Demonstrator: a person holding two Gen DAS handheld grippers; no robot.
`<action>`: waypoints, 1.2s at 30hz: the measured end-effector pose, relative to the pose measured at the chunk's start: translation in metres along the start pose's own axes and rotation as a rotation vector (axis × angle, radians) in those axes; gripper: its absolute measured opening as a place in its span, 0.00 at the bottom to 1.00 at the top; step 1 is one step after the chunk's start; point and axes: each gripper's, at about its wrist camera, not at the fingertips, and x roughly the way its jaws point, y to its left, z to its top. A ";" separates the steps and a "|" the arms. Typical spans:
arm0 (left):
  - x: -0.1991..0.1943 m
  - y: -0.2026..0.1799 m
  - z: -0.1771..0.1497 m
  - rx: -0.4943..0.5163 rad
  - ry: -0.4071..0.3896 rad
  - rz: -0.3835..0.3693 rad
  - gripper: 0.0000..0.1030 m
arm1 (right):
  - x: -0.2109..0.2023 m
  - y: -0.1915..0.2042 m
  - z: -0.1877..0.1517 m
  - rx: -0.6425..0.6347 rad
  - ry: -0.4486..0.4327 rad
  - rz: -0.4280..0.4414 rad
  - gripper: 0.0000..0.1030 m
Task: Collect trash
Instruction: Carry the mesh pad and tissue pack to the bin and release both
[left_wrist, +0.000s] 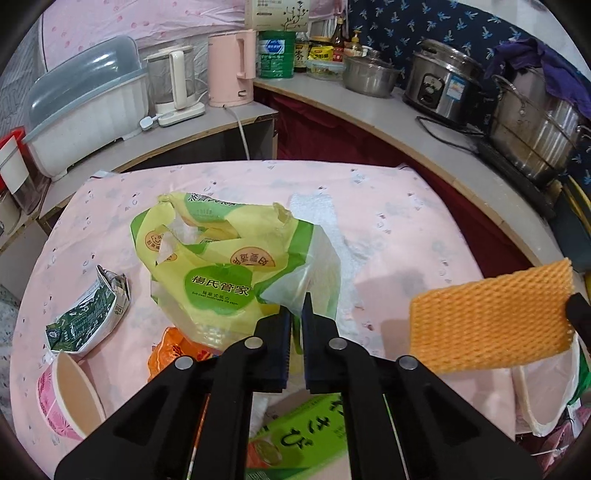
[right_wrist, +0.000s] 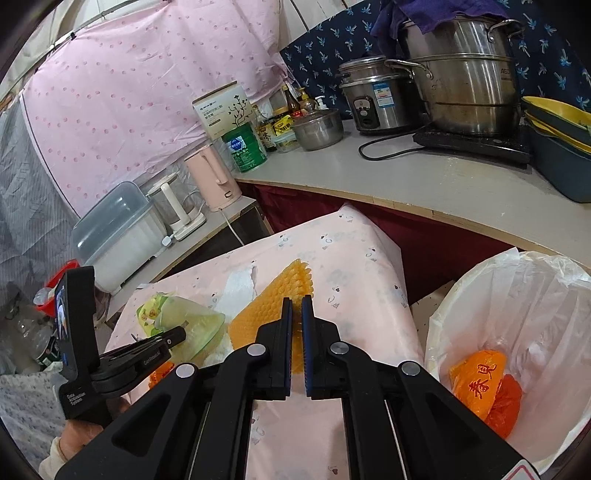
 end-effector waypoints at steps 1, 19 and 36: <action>-0.006 -0.004 0.000 0.005 -0.008 -0.008 0.05 | -0.004 -0.001 0.002 0.002 -0.008 -0.002 0.05; -0.071 -0.091 -0.022 0.127 -0.043 -0.146 0.05 | -0.078 -0.057 0.011 0.061 -0.127 -0.107 0.05; -0.099 -0.232 -0.062 0.380 -0.002 -0.399 0.05 | -0.154 -0.173 -0.005 0.203 -0.211 -0.329 0.05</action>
